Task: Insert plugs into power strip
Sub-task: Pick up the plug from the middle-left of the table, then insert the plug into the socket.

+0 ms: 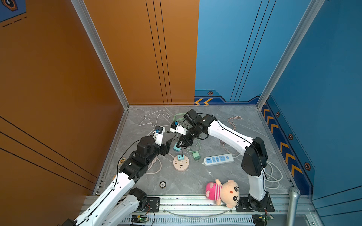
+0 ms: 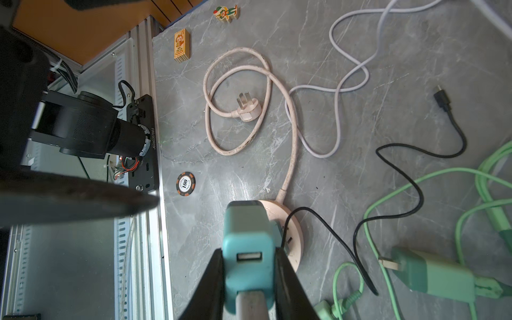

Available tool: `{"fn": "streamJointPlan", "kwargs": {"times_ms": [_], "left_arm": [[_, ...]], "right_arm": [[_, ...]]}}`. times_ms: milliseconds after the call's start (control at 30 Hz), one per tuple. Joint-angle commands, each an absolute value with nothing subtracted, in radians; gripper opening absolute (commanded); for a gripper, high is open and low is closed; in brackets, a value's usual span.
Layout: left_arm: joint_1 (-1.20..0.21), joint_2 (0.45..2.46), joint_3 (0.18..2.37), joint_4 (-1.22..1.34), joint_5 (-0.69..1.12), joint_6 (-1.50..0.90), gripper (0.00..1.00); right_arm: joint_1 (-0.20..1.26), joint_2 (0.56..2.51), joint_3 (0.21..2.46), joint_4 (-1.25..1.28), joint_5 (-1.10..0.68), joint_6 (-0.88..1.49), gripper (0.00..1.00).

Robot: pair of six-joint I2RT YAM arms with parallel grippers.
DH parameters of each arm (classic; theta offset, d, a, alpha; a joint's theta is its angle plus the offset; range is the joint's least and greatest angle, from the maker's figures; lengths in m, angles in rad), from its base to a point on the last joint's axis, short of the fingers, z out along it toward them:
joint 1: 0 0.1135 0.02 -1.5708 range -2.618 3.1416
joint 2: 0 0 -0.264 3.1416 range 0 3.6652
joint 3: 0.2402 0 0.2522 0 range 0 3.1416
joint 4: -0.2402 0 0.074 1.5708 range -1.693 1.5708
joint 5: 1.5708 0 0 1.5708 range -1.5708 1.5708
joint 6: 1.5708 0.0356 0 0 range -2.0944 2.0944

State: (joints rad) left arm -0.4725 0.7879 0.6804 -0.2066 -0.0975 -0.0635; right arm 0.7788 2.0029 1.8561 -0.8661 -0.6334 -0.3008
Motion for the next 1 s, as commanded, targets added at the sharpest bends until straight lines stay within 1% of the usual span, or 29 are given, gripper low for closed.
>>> {"fn": "streamJointPlan", "kwargs": {"times_ms": [0,167,333,500,733,967], "left_arm": [[-0.456,0.795,0.664,-0.222,-0.124,-0.104,0.75],[-0.434,0.794,0.67,-0.24,-0.158,-0.124,0.75],[-0.418,0.797,0.667,-0.252,-0.178,-0.15,0.75],[-0.413,0.818,0.667,-0.263,-0.173,-0.164,0.75],[-0.408,0.838,0.669,-0.265,-0.164,-0.169,0.75],[-0.405,0.848,0.666,-0.265,-0.164,-0.171,0.75]], "right_arm": [[0.79,1.957,1.876,-0.911,-0.597,-0.341,0.0],[0.805,1.886,1.822,-0.92,-0.572,-0.372,0.0],[0.862,1.798,1.713,-0.92,-0.435,-0.43,0.0],[0.934,1.737,1.649,-0.92,-0.354,-0.478,0.0],[1.023,1.739,1.573,-0.895,-0.183,-0.514,0.0],[1.043,1.761,1.526,-0.777,-0.126,-0.55,0.0]]}}
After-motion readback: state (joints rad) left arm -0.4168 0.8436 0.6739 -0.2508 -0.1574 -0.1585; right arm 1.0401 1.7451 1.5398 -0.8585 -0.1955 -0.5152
